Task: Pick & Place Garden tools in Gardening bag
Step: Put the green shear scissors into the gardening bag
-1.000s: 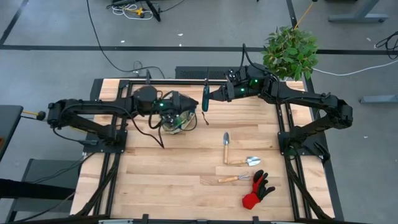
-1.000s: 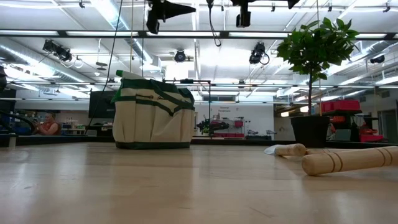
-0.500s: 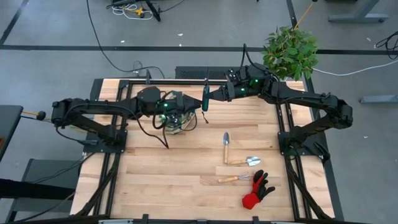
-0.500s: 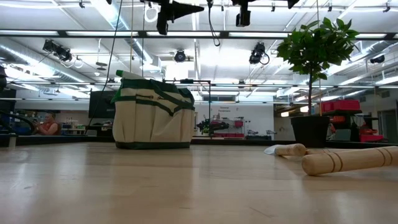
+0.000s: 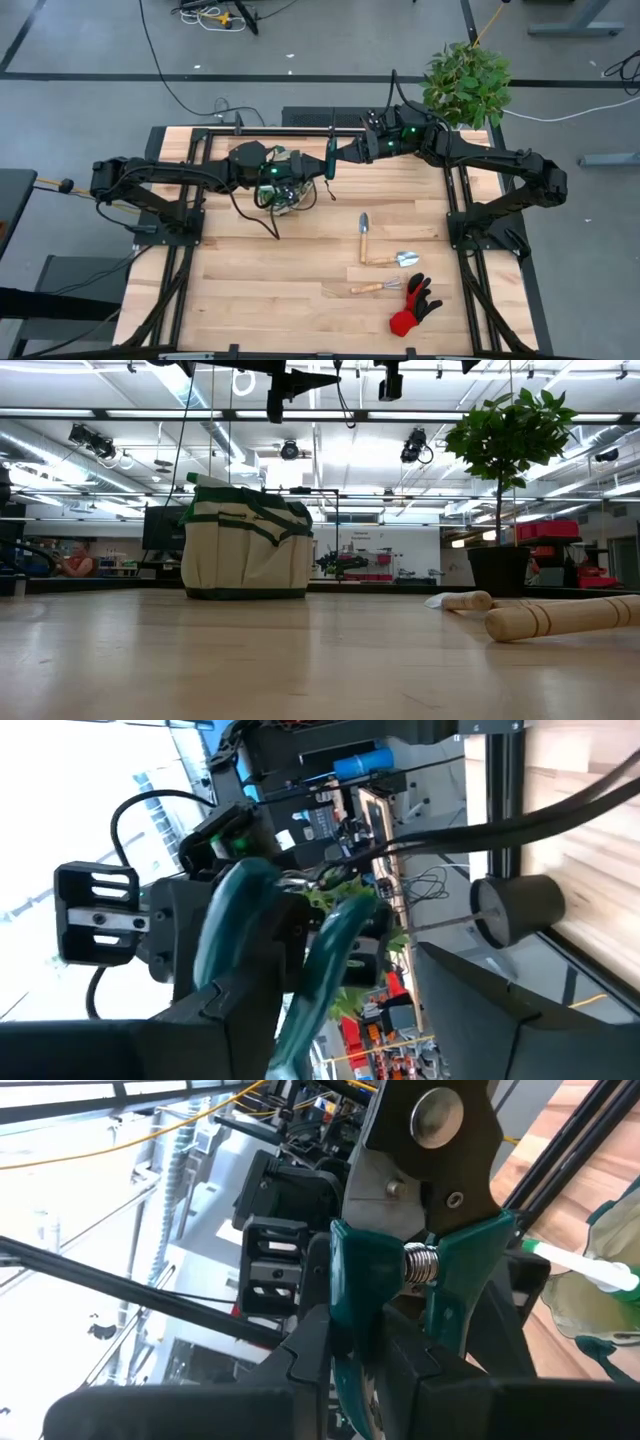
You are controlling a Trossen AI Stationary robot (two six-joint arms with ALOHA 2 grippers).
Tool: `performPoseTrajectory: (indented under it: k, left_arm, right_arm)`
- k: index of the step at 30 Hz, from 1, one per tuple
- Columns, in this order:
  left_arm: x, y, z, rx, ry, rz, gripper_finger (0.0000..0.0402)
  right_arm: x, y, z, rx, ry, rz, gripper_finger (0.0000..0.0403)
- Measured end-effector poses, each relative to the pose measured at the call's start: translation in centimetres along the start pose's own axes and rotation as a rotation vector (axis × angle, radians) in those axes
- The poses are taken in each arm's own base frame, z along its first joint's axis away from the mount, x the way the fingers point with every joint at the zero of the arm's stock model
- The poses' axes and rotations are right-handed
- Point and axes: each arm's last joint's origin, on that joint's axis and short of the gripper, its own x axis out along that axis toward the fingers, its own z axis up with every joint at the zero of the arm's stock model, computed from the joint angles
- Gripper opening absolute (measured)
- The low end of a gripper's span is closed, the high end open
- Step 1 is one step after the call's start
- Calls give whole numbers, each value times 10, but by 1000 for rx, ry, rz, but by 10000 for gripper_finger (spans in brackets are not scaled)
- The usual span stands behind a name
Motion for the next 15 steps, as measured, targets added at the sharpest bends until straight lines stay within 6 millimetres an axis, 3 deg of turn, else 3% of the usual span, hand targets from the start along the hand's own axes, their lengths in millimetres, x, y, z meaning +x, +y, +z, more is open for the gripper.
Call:
performPoseTrajectory:
  k: [15]
  left_arm:
    - [0, 1, -1, 2, 10, 0, 119]
  right_arm:
    - [0, -1, 0, 4, 6, -5, 51]
